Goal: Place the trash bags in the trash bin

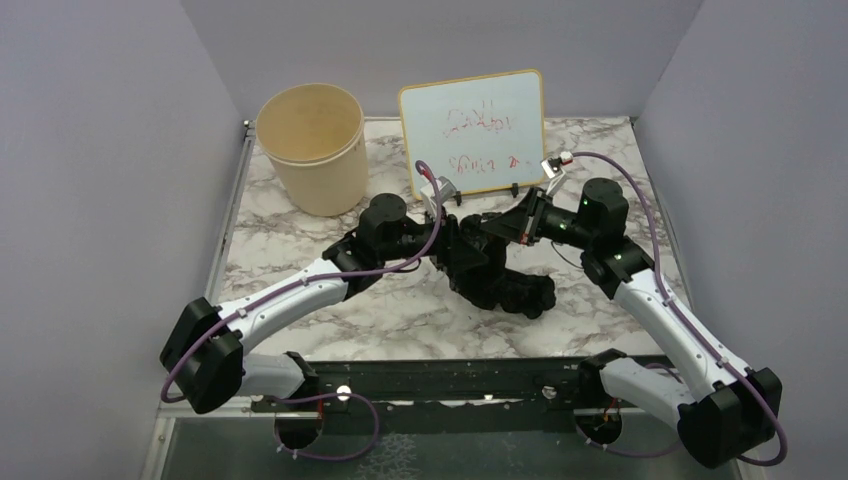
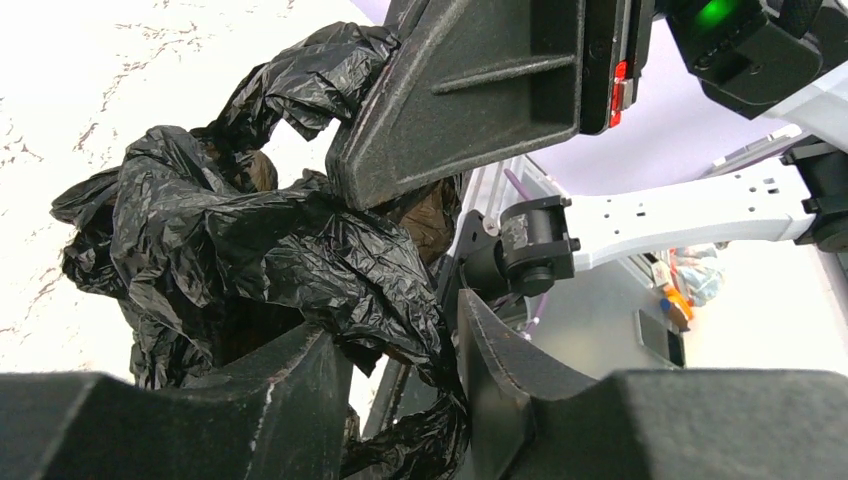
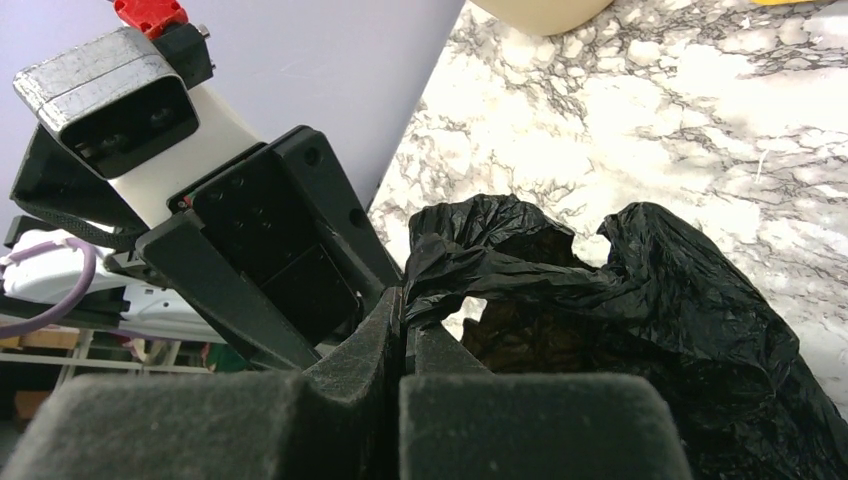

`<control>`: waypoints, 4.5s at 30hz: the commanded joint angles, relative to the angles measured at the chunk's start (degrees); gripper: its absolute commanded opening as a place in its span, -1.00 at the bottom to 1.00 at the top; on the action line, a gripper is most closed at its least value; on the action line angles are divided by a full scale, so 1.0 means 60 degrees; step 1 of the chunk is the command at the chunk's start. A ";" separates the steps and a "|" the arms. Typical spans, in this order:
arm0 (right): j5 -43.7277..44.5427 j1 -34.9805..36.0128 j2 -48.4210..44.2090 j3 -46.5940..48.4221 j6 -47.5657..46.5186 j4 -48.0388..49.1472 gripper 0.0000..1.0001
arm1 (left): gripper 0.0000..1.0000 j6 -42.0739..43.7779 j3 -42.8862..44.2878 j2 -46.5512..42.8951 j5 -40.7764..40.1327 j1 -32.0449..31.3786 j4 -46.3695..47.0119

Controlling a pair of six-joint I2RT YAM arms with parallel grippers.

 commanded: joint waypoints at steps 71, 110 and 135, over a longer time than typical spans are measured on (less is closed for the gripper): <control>0.2764 -0.0027 -0.1609 -0.0797 -0.1914 -0.2903 -0.98 | -1.00 0.1098 -0.1125 -0.2456 -0.1704 0.0057 -0.1657; 0.5015 -0.0037 -0.1239 -0.0055 -0.2625 -0.4555 -0.99 | -1.00 0.0761 -0.1219 -0.2751 -0.4149 -0.0068 -0.3698; 0.1960 -0.0029 0.0767 0.2202 -0.1337 -0.1723 -0.99 | 0.12 0.1070 -0.1372 -0.3693 -0.1561 -0.0066 -0.3381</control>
